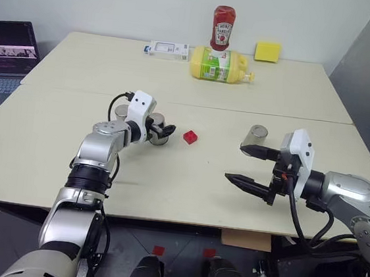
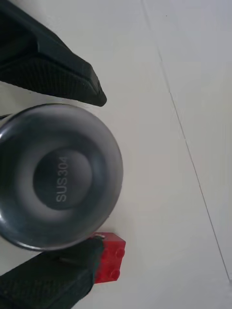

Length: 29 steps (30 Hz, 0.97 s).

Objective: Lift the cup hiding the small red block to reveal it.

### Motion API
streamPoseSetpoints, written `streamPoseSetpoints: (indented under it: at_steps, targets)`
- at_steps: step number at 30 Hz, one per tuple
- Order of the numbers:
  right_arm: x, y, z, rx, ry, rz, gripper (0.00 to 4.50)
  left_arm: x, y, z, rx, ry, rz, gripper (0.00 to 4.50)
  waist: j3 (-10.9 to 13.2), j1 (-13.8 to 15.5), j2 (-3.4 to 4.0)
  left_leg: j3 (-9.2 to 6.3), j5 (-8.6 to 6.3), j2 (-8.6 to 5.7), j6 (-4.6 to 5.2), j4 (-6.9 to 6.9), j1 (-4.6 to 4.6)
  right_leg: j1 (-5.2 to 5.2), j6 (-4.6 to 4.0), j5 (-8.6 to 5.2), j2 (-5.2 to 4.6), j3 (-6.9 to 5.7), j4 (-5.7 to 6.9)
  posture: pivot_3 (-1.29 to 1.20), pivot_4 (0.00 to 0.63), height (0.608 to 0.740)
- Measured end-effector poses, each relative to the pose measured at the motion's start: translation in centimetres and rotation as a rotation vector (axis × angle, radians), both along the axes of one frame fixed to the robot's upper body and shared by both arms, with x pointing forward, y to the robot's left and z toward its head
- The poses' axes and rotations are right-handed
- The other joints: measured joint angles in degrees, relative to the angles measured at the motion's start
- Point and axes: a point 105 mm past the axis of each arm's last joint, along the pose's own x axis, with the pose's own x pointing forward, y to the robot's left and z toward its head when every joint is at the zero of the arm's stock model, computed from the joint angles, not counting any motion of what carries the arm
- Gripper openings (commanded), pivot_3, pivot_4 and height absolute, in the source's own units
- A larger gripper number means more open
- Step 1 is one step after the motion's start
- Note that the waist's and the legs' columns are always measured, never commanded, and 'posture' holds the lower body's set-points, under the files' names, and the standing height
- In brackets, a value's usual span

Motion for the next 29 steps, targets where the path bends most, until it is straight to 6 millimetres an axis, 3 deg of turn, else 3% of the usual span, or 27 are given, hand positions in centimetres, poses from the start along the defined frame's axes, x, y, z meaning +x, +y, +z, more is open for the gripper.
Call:
streamPoseSetpoints:
  at_steps: [4,8,12,16,20,29]
  targets:
    - [-0.1,0.1,0.1,0.005,-0.004,0.007,4.50,0.0,0.3,2.5,0.016,-0.087,0.012,4.44,0.0,0.0,0.00,0.00,0.00,0.01,0.00,-0.01,-0.02,-0.01,0.00,0.00,0.00,0.00,-0.01,0.00,0.150,0.740]
    - [-0.1,0.2,0.2,0.020,-0.010,0.012,4.50,-0.5,0.9,6.4,0.013,-0.205,0.021,4.44,0.0,-0.1,0.00,0.00,0.00,0.02,0.00,-0.01,-0.01,-0.01,0.00,0.00,0.00,0.01,-0.01,0.00,0.150,0.740]
    - [0.1,0.0,0.5,0.001,-0.054,0.005,4.50,-3.2,3.6,9.6,0.186,-0.304,-0.017,4.44,0.0,-0.9,0.01,0.10,0.00,0.07,0.00,-0.12,0.11,-0.04,-0.01,-0.01,0.03,0.11,-0.01,0.00,0.150,0.740]
    - [0.5,-0.8,0.2,-0.033,-0.072,-0.010,4.50,-6.4,6.4,8.0,0.334,-0.216,-0.091,4.44,0.0,-1.0,0.02,0.07,0.00,0.10,0.00,-0.12,0.10,-0.03,-0.05,-0.04,0.03,0.05,0.00,0.00,0.150,0.740]
    - [0.6,-1.3,0.0,-0.039,-0.065,0.006,4.50,-8.8,7.7,6.7,0.339,-0.106,-0.173,4.44,0.0,-0.6,0.00,0.08,-0.01,0.08,0.00,-0.05,0.08,-0.01,-0.04,-0.04,0.02,0.04,-0.02,0.00,0.150,0.740]
    - [0.7,-2.6,-1.4,-0.054,0.006,-0.017,4.50,-12.7,8.0,4.0,0.299,0.037,-0.260,4.44,0.0,-0.2,0.00,0.10,-0.01,0.12,0.01,-0.09,0.06,-0.04,-0.06,-0.05,0.00,0.04,-0.06,0.00,0.150,0.740]
